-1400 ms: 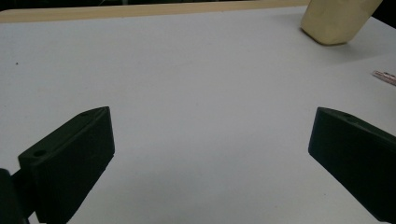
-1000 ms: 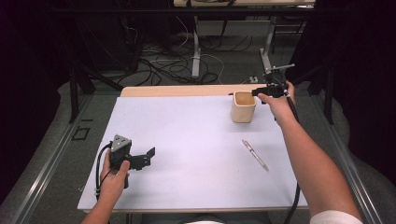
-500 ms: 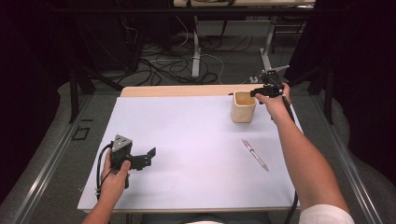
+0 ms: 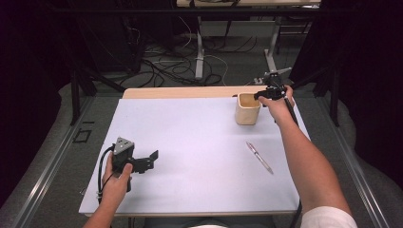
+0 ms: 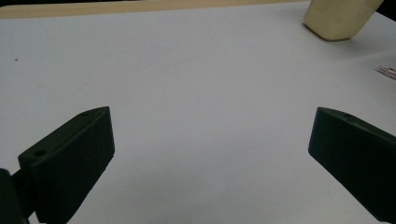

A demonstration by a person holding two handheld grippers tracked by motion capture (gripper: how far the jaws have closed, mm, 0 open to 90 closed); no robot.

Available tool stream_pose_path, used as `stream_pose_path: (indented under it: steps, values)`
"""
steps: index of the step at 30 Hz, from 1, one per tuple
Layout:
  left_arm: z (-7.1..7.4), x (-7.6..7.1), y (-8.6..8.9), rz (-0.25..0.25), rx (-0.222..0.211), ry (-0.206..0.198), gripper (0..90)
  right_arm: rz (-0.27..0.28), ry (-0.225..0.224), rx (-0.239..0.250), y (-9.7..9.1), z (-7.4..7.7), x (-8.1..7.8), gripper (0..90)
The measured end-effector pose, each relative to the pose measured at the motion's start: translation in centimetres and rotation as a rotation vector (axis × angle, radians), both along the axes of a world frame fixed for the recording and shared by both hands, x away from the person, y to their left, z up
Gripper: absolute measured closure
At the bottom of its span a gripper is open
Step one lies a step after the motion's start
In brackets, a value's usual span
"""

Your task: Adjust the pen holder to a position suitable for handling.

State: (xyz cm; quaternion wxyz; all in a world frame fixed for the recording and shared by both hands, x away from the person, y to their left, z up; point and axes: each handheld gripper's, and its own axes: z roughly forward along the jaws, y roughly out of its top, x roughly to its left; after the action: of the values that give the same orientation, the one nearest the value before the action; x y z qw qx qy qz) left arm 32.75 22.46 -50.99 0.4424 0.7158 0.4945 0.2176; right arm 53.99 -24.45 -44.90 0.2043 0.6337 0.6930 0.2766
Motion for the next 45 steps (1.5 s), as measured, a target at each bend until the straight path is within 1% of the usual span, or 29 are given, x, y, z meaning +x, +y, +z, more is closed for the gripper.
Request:
stream_pose_path:
  steps: [5,6,7,14,15,19,20,21,22,26,27,30,33,34,35,36,37,38,40,45]
  values:
    - [0.0,0.0,0.1,0.002,-0.005,0.002,0.3,0.0,0.0,0.0,0.0,0.0,0.0,54.1]
    - [0.0,0.0,0.1,0.002,-0.005,0.002,0.3,-0.036,0.066,-0.022,0.4,-1.3,0.6,54.1]
    - [0.0,0.0,0.1,0.002,-0.005,0.002,0.3,-0.036,0.066,-0.022,0.4,-1.3,0.6,75.7]
    - [0.0,0.0,0.1,0.002,-0.005,0.002,0.3,-0.036,0.066,-0.022,0.4,-1.3,0.6,75.7]
    - [0.0,0.0,0.1,0.002,-0.005,0.002,0.3,-0.038,0.06,-0.025,0.4,-1.3,0.7,75.7]
    - [0.0,0.0,0.1,0.0,-0.003,0.003,0.3,-0.04,0.065,-0.031,0.5,-1.3,0.7,78.4]
    - [0.0,0.0,0.1,0.0,-0.004,0.003,0.3,-0.047,0.072,-0.035,0.6,-1.4,0.7,79.7]
    - [0.0,0.0,0.1,0.0,-0.003,0.003,0.2,-0.046,0.062,-0.046,0.6,-1.4,0.7,80.0]
    - [0.0,0.0,0.1,-0.001,-0.004,0.003,0.3,-0.053,0.066,-0.05,0.8,-1.4,0.7,80.3]
    - [0.0,0.0,0.1,-0.003,-0.005,0.005,0.3,-0.073,0.078,-0.049,0.9,-1.3,0.7,81.3]
    - [0.0,0.0,0.1,-0.002,-0.004,0.004,0.3,-0.086,0.077,-0.039,1.0,-1.3,0.7,81.8]
    - [0.0,0.0,0.1,0.0,-0.007,0.005,0.3,-0.094,0.066,-0.052,1.0,-1.4,0.8,83.1]
    - [0.0,0.0,0.2,0.0,-0.008,0.005,0.3,-0.107,0.065,-0.055,1.1,-1.4,0.7,83.5]
    - [0.0,0.0,0.2,0.0,-0.006,0.006,0.3,-0.104,0.058,-0.04,1.1,-1.4,0.7,83.7]
    - [0.0,0.0,0.2,0.001,-0.006,0.007,0.3,-0.113,0.061,-0.03,1.1,-1.4,0.7,84.0]
    - [0.0,0.0,0.2,0.0,-0.005,0.007,0.3,-0.126,0.073,-0.048,1.2,-1.3,0.7,84.0]
    - [0.0,0.0,0.2,0.0,-0.005,0.007,0.3,-0.129,0.079,-0.044,1.3,-1.3,0.7,84.1]
    - [0.0,0.0,0.2,0.0,-0.005,0.007,0.3,-0.135,0.073,-0.045,1.3,-1.3,0.7,84.1]
    - [0.0,0.0,0.2,0.001,-0.006,0.008,0.3,-0.142,0.081,-0.047,1.4,-1.2,0.7,84.3]
    - [-0.1,0.1,0.3,0.002,-0.005,0.008,0.3,-0.151,0.083,-0.046,1.4,-1.2,0.8,84.3]
